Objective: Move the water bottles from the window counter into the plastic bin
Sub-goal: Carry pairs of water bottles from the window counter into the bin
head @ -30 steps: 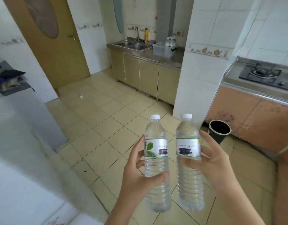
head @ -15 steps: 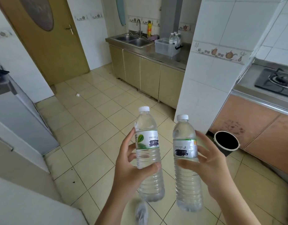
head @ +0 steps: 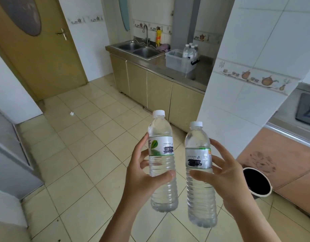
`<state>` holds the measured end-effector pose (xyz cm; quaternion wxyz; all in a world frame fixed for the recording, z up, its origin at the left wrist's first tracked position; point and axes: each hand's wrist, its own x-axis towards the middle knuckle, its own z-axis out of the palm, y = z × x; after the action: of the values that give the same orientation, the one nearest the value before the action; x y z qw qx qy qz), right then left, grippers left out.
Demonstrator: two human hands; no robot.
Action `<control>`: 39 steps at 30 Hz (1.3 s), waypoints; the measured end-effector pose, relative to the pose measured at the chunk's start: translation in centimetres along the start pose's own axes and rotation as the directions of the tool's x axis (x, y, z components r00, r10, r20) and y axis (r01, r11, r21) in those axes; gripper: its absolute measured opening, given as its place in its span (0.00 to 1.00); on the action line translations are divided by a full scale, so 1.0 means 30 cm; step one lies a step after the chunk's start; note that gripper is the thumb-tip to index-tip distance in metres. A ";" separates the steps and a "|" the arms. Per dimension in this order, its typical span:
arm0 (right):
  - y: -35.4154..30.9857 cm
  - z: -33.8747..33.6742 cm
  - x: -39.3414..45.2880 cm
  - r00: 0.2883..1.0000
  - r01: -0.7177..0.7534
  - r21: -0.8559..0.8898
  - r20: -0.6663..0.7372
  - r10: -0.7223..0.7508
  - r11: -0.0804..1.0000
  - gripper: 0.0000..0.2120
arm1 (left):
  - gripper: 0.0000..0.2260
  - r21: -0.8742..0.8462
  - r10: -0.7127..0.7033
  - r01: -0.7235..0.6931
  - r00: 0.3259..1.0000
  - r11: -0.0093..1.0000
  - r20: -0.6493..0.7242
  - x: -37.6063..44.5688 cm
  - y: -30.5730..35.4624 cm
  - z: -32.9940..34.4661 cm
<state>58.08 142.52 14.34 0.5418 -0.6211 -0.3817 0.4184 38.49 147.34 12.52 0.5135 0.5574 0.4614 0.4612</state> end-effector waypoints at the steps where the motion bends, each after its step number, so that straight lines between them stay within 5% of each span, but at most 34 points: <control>1: -0.010 0.003 0.055 1.000 -0.003 0.005 -0.006 0.003 1.000 0.43 | 0.45 0.001 0.001 -0.001 1.000 1.000 -0.001 0.056 0.003 0.004; 22: -0.172 0.014 1.430 0.996 0.000 -0.039 0.087 0.003 0.999 0.38 | 0.45 0.014 -0.025 0.027 0.995 1.000 -0.100 1.317 -0.067 0.284; 31: -0.217 0.163 1.920 0.994 0.008 -0.016 0.105 -0.007 1.000 0.41 | 0.45 0.013 -0.034 0.036 0.993 0.999 -0.117 1.846 -0.118 0.239; 39: -0.246 0.396 2.389 1.000 -0.023 0.014 0.006 0.023 1.000 0.41 | 0.45 0.018 -0.044 0.044 0.999 0.999 0.008 2.425 -0.159 0.105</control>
<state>72.54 214.10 13.31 0.5403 -0.6202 -0.3731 0.4292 52.23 218.97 10.54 0.5205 0.5537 0.4753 0.4434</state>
